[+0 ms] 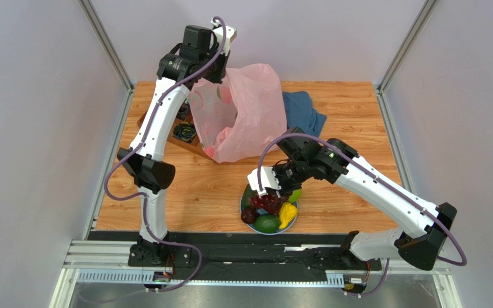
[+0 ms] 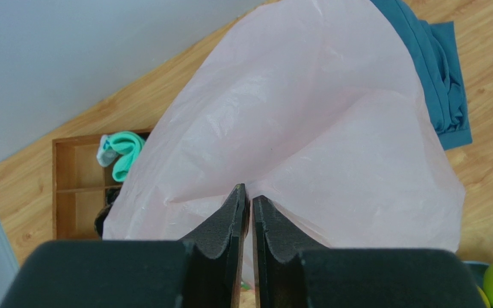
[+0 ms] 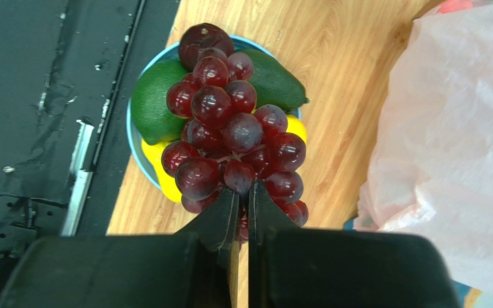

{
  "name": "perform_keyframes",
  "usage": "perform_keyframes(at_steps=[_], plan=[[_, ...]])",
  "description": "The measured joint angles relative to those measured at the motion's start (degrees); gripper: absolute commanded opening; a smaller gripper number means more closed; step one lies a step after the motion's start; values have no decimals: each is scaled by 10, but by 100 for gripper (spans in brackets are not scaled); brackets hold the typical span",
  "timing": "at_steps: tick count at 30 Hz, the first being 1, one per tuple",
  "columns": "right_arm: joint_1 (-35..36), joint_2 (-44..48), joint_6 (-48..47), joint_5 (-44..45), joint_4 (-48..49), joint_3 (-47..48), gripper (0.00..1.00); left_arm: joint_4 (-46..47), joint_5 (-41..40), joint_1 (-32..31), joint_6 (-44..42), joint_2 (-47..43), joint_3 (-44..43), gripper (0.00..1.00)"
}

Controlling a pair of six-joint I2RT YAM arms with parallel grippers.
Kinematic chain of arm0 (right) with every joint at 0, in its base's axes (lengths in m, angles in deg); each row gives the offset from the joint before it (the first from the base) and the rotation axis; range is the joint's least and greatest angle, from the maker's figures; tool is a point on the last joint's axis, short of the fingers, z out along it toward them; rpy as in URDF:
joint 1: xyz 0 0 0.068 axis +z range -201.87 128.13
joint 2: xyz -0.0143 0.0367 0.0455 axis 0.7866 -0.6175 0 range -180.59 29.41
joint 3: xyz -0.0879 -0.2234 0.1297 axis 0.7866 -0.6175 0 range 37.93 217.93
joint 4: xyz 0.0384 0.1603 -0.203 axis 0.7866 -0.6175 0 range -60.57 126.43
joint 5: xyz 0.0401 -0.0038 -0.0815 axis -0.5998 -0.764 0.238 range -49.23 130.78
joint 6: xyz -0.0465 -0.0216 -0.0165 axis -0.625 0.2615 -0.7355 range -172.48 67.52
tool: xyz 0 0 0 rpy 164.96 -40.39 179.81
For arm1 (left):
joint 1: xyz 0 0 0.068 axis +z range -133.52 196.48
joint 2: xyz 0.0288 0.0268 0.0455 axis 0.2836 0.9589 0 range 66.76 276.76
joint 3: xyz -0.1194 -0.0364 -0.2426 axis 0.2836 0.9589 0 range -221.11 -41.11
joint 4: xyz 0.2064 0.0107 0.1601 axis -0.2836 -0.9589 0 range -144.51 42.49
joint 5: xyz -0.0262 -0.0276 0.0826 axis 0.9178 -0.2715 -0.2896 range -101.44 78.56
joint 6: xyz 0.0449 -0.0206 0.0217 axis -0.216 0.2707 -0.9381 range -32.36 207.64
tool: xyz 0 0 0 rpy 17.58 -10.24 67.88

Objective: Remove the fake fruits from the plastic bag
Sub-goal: Place the fake fruit on the plate.

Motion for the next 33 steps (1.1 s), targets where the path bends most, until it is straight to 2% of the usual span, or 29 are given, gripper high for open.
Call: perform_keyframes(at_steps=[5,11,13,14,17,21,27,28,30,31,33], plan=[[4,-9,-7,15,12,0,0,-13,10,0,0,-22,40,16],[20,-32,-20,34,16,-5,1,-15,23,0,6,-40,43,15],[25,-38,-21,40,16,-11,14,-15,25,0,8,-46,43,15],[26,-40,-21,43,18,-16,36,-15,26,0,9,-50,44,15],[28,-42,-22,49,19,-19,59,-16,28,0,11,-57,47,14],[29,-42,-31,60,20,-19,69,-17,30,0,14,-57,47,18],[30,-39,-33,97,28,-19,71,-23,34,0,17,-57,47,43],[30,-36,-33,111,34,-19,71,-24,35,0,18,-57,47,52],[28,-30,-32,130,43,-19,72,-26,36,0,19,-57,47,59],[26,-28,-33,139,48,-19,72,-27,37,0,19,-57,47,65],[16,-21,-33,154,54,-17,72,-28,38,0,20,-57,47,69]])
